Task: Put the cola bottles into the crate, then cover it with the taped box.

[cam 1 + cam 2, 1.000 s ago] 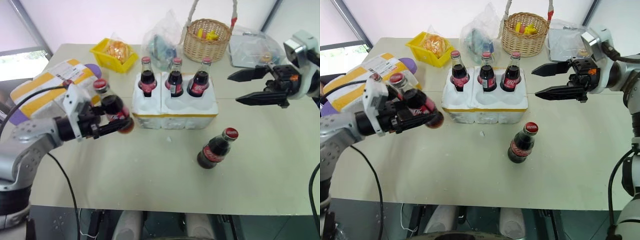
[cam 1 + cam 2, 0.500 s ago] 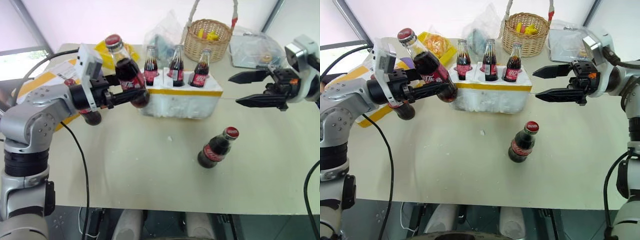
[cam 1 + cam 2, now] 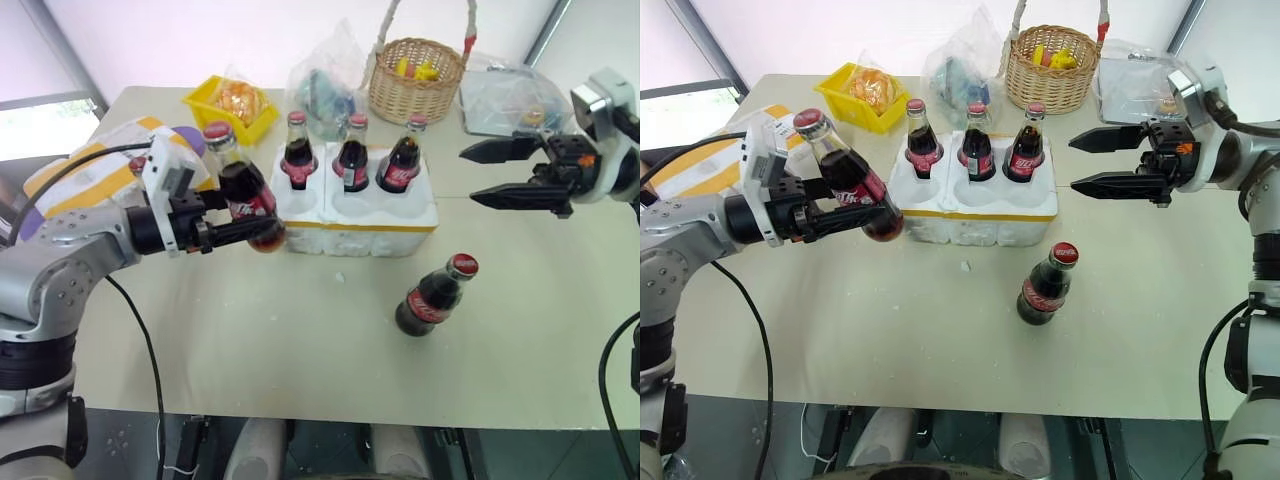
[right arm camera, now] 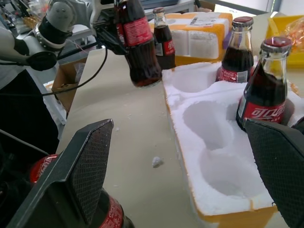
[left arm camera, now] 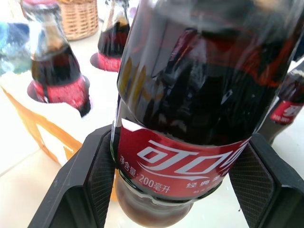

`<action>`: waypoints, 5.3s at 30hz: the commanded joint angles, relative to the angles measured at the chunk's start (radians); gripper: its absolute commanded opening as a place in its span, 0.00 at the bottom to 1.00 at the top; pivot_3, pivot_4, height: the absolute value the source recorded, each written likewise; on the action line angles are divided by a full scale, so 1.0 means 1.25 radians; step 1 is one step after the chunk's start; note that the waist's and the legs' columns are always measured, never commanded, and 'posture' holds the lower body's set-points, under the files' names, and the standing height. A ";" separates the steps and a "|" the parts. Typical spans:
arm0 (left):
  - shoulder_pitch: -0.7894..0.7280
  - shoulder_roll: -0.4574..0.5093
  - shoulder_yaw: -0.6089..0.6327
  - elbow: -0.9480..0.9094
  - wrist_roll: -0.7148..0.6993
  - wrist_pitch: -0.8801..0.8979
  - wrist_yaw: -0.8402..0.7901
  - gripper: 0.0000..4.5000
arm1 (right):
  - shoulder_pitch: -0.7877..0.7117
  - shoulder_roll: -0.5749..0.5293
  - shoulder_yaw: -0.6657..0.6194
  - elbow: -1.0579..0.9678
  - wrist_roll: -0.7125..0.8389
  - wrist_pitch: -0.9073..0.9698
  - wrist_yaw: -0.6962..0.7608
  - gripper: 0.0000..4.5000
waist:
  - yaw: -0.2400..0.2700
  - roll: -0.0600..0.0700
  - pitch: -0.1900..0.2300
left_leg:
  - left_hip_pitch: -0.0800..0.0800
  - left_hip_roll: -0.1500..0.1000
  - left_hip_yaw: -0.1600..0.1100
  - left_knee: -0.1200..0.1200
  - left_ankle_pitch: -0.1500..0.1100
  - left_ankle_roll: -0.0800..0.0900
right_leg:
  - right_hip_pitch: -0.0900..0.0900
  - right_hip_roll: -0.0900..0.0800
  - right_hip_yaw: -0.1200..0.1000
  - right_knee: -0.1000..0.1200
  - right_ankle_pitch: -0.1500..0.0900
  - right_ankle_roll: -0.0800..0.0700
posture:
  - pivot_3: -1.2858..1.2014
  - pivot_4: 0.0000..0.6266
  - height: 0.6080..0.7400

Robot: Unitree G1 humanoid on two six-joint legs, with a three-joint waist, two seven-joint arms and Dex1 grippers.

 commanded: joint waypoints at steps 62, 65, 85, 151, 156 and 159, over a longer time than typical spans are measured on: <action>-0.306 -0.244 -0.180 0.188 0.255 -0.093 -0.104 0.99 | 0.121 -0.006 -0.098 -0.129 0.007 0.021 -0.035 1.00 | -0.003 -0.001 0.000 | -0.005 -0.001 -0.001 0.008 0.000 0.000 | -0.001 0.000 0.000 0.001 0.003 0.003 | 0.52 0.24 0.98; -0.250 -0.176 -0.107 0.063 0.175 -0.006 -0.100 0.99 | 0.109 -0.002 -0.090 -0.116 -0.001 0.016 -0.027 1.00 | -0.005 -0.001 0.000 | -0.005 -0.001 -0.001 0.008 0.000 0.001 | -0.001 0.000 0.000 0.001 0.003 0.003 | 0.52 0.24 0.98; 0.335 0.050 0.562 -0.105 0.071 0.056 0.031 0.99 | -0.012 -0.021 0.009 0.007 -0.027 -0.072 0.005 1.00 | 0.000 0.000 0.000 | -0.005 0.000 -0.001 0.009 -0.001 0.001 | 0.000 0.000 0.000 0.000 0.003 0.002 | 0.52 0.24 0.98; -0.338 0.042 -0.008 0.287 0.105 -0.008 -0.165 0.59 | 0.007 0.021 -0.047 -0.083 -0.012 0.028 -0.013 1.00 | 0.000 -0.004 0.003 | -0.009 -0.001 -0.001 0.009 -0.001 0.001 | -0.003 -0.001 -0.001 0.000 0.004 0.003 | 0.52 0.24 0.98; -0.457 -0.037 -0.099 0.385 0.162 -0.057 -0.195 0.59 | 0.035 0.018 -0.064 -0.110 -0.005 0.037 -0.024 1.00 | -0.007 -0.004 0.003 | -0.008 -0.001 -0.001 0.009 0.000 0.001 | -0.003 0.000 -0.001 0.001 0.004 0.003 | 0.52 0.24 0.98; -0.486 -0.096 -0.147 0.458 0.209 -0.117 -0.208 0.59 | 0.058 0.012 -0.083 -0.140 0.007 0.053 -0.037 1.00 | -0.006 -0.004 0.003 | -0.008 -0.001 0.000 0.009 0.000 0.001 | -0.003 0.000 -0.001 0.001 0.004 0.003 | 0.52 0.24 0.98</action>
